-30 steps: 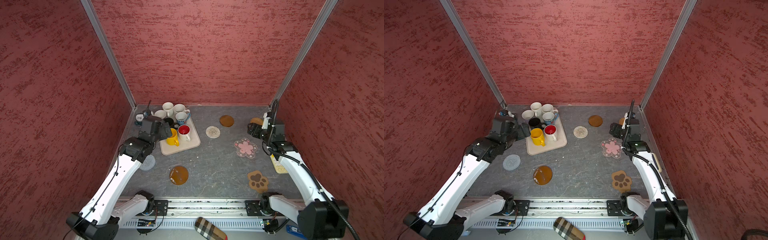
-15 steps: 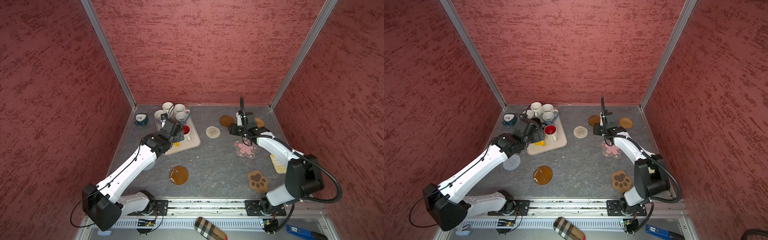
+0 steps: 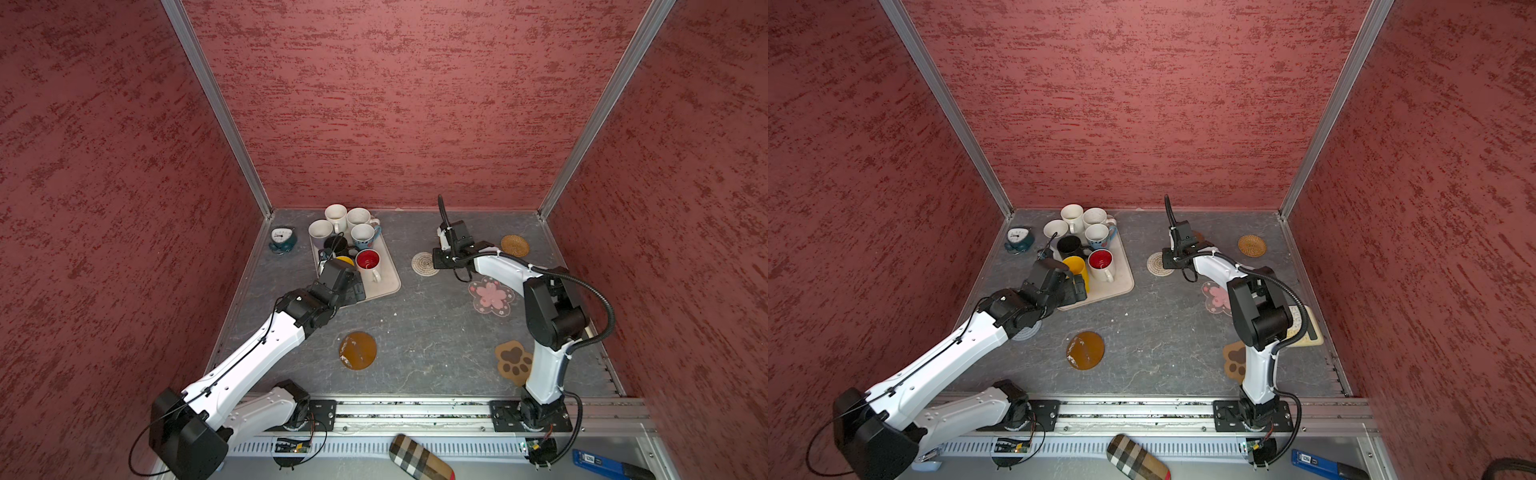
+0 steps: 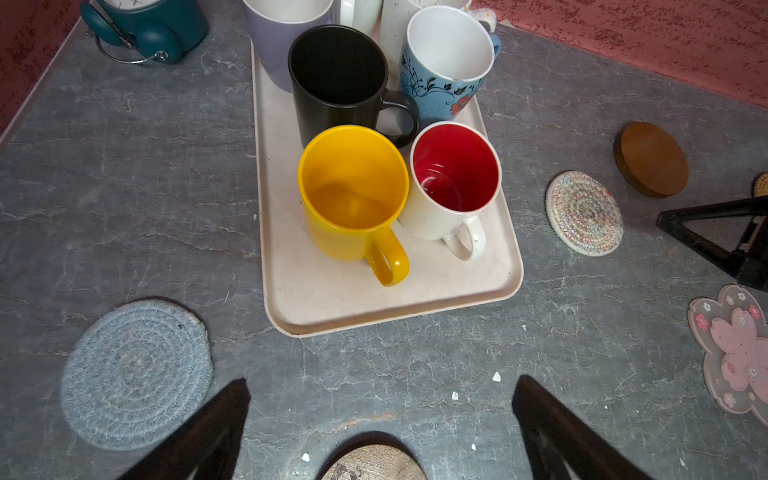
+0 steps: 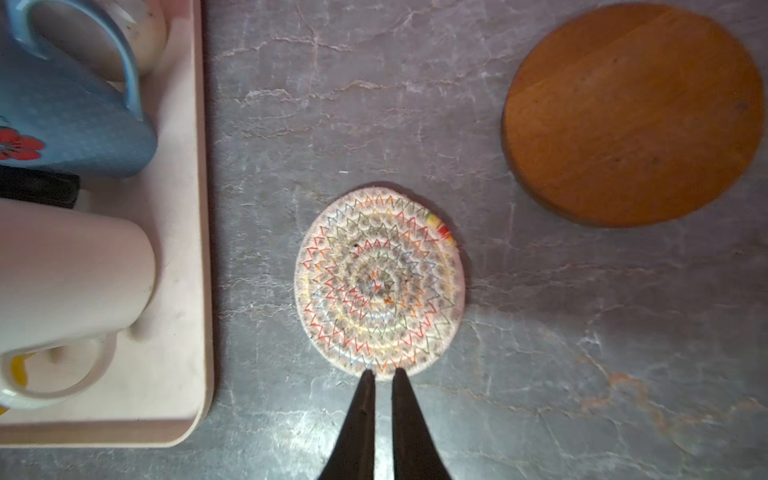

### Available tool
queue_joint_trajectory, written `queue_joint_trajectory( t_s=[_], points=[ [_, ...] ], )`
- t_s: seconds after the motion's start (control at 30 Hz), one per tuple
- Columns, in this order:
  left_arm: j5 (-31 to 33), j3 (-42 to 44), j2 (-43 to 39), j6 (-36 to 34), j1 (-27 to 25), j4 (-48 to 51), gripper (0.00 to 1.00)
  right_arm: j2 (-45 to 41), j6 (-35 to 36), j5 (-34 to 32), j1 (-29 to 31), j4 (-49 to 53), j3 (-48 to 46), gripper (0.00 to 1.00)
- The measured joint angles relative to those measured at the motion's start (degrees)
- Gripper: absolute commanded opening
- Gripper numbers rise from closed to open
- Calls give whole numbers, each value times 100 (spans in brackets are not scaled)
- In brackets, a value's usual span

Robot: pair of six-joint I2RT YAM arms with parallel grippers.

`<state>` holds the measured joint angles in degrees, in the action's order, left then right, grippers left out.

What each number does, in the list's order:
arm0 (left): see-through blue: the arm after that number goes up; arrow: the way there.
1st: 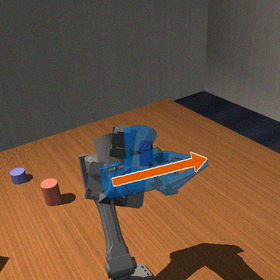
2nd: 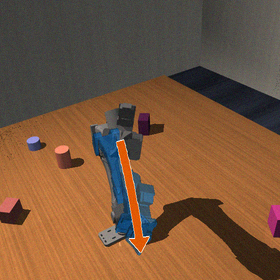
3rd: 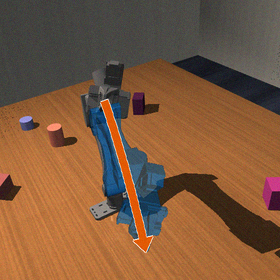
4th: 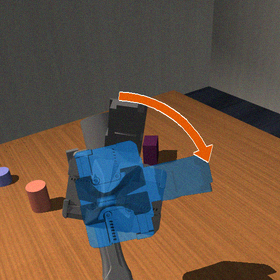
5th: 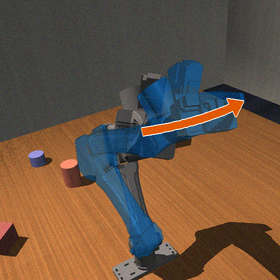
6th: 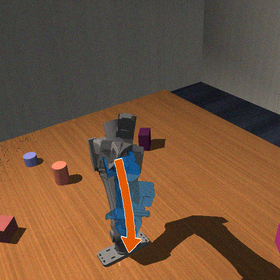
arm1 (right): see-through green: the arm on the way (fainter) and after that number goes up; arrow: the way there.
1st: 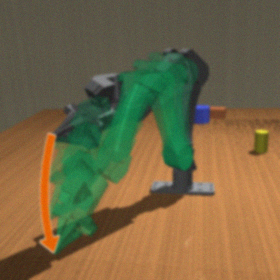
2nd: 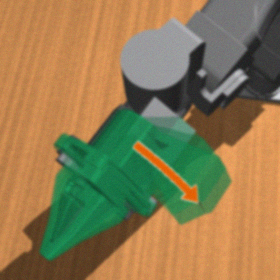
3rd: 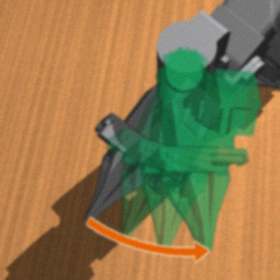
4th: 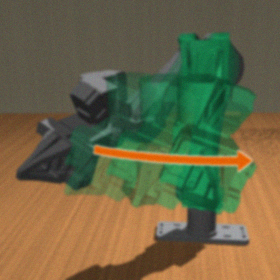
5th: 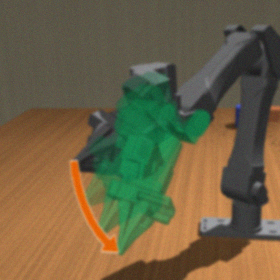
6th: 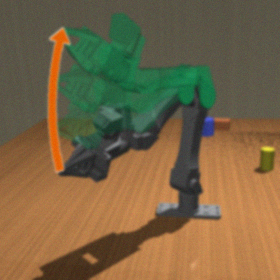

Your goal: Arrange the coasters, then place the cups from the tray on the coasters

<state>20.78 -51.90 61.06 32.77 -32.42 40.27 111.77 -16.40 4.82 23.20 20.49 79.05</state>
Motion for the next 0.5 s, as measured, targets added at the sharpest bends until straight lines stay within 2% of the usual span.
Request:
queue_joint_trajectory(
  t_s=[0.5],
  points=[
    [-280,247,256,-7,24,-564,100,1182,-164,-28,103,127,1054,12]
  ],
)
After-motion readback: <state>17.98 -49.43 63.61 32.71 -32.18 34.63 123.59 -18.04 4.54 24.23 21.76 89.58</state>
